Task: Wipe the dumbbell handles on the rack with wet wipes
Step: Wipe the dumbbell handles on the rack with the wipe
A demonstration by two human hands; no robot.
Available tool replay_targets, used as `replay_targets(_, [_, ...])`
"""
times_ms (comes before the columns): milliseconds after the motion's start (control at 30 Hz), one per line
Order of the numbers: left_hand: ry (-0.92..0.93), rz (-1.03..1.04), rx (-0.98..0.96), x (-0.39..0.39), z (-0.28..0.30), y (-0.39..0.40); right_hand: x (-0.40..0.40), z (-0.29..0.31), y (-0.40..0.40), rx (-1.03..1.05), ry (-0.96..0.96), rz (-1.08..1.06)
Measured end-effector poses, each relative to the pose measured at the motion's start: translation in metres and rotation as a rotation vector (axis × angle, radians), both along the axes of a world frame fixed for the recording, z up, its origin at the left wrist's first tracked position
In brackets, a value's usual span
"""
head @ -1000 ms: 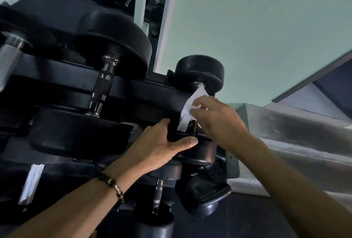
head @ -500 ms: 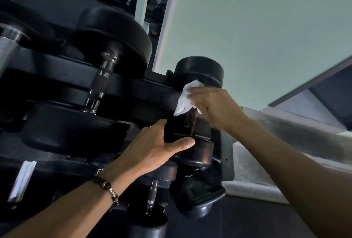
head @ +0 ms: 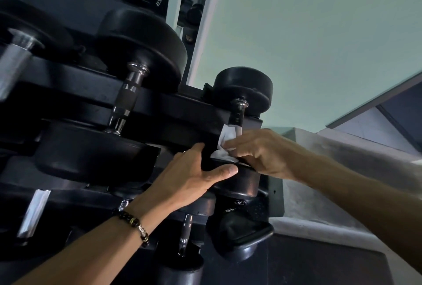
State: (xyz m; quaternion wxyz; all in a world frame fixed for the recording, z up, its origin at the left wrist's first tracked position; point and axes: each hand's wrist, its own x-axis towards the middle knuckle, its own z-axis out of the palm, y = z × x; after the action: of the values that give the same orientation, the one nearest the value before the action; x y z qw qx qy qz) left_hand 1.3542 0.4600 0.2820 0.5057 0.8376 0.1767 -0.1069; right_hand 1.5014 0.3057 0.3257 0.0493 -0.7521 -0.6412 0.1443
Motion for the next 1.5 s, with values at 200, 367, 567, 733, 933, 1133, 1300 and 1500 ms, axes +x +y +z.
replay_targets(200, [0.001,-0.003,-0.002,0.0,-0.001,0.001,0.02,0.004,0.022,0.244,-0.067,-0.228])
replay_targets(367, [0.009,-0.011,-0.01,0.0,-0.001,0.001,0.002,-0.004,0.007,0.013,0.024,-0.136])
replay_targets(567, [0.023,-0.006,0.012,0.0,0.004,0.001,-0.001,-0.005,0.019,0.337,-0.084,-0.461])
replay_targets(733, [0.084,-0.046,0.036,0.003,0.007,0.001,-0.02,-0.004,0.0,0.578,0.147,-0.866])
replay_targets(933, [0.036,-0.086,0.001,0.004,0.015,0.002,-0.023,-0.011,0.011,0.706,0.509,-1.355])
replay_targets(1133, [0.024,-0.122,-0.011,0.005,0.013,0.005,-0.01,-0.024,0.023,0.778,0.713,-1.436])
replay_targets(1300, [-0.002,-0.146,-0.01,0.006,0.018,0.003,-0.024,-0.026,0.011,0.476,0.839,-1.188])
replay_targets(1500, [0.039,-0.185,0.08,0.008,0.022,0.003,0.006,-0.029,0.04,0.56,0.681,-1.396])
